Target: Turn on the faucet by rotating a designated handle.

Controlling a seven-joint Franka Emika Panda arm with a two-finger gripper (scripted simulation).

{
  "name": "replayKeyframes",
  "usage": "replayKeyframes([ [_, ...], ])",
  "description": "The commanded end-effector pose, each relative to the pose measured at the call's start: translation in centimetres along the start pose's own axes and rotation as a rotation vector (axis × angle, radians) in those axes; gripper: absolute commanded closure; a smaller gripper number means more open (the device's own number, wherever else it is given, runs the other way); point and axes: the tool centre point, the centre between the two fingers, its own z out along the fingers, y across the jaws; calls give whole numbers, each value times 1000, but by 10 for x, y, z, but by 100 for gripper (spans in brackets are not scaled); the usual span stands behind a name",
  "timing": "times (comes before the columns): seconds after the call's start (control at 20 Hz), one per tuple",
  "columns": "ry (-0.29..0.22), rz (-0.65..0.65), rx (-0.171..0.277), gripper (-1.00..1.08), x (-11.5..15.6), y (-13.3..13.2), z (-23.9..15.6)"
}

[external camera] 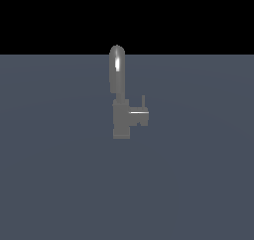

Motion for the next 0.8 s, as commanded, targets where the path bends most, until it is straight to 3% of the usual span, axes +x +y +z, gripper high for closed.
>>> replayKeyframes([
  [0.0,-36,38,36,108,15,0,3],
  [0.75,-263,272,264,108,105,11,31],
])
